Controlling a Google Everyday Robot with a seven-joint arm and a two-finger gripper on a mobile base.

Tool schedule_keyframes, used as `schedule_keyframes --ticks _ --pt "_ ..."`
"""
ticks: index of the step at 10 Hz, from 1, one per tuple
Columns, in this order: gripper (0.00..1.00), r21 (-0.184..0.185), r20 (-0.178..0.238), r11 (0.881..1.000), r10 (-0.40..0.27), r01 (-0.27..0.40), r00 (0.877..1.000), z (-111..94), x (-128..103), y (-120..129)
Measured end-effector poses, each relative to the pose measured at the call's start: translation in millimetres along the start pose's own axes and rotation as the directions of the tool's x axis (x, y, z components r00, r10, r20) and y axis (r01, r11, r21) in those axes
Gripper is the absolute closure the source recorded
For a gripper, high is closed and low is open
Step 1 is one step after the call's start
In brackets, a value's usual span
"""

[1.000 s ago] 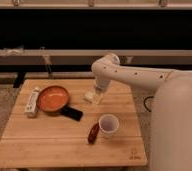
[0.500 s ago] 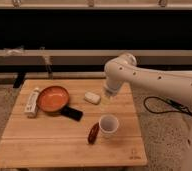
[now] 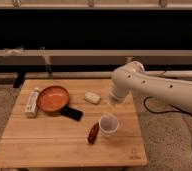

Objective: Place the ceramic cup in the ceramic bowl

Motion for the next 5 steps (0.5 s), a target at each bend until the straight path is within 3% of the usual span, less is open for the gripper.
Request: schedule_keyframes --ticks 5 --pt "0.20 -0.023 -0.009 1.000 0.014 -0.015 1.000 26.2 11.0 7.5"
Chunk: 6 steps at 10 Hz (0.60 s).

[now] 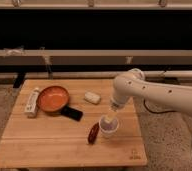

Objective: Place the ceramic cup in the ceramic bowl

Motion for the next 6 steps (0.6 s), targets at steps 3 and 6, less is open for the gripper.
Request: schedule_keyframes --ticks 3,6 --pt "0.20 0.000 -0.018 1.000 -0.004 0.004 1.000 14.5 -2.2 3.4" --pt "0.34 -0.002 -0.047 1.000 -0.013 0.013 0.999 23.0 0.0 6.1"
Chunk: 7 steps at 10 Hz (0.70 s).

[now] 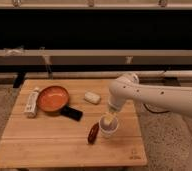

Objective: Place the ceramic cup in the ceramic bowl

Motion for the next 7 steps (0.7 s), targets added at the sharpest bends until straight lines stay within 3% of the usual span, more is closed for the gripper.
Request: schedule_keyframes --ticks 5,7 --pt "0.87 -0.033 -0.042 0.999 -0.016 0.014 0.999 0.2 4.3 0.6" --pt "0.99 -0.038 -0.035 0.999 -0.024 0.022 0.999 -15.2 -1.4 -2.9"
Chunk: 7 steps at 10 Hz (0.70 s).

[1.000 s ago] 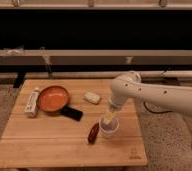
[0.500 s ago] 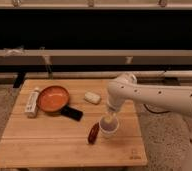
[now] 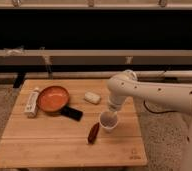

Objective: Place the ceramic cup in the ceramic bowl

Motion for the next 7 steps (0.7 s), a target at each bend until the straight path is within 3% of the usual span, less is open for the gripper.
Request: schedule_keyframes --ticks 4,7 --pt "1.00 0.018 0.054 0.997 -0.073 0.072 0.996 -59.9 -31.3 -8.2" --pt "1.00 0.032 0.078 0.988 -0.151 0.149 0.985 -75.6 -75.6 -12.7"
